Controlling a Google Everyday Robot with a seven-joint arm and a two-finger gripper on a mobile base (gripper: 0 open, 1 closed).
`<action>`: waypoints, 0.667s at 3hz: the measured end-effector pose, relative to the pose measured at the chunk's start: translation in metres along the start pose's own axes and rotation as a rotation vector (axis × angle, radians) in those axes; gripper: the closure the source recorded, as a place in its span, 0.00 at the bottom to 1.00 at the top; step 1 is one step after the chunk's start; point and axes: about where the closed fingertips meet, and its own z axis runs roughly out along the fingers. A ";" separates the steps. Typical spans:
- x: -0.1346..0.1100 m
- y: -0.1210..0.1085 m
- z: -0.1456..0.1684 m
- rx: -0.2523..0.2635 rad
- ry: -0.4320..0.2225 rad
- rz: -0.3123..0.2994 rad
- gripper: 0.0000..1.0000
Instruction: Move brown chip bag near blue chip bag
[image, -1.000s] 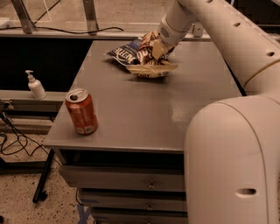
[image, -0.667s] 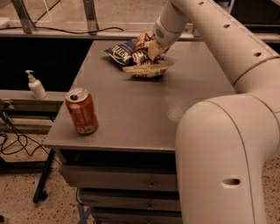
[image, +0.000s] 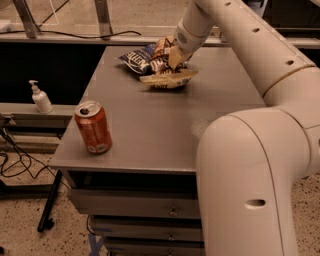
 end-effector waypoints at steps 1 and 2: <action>-0.001 0.000 -0.001 0.000 0.000 0.000 0.35; 0.000 -0.003 0.000 -0.010 -0.001 -0.016 0.12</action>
Offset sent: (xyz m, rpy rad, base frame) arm 0.0080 -0.0106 0.0105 0.0029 -0.0074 0.0404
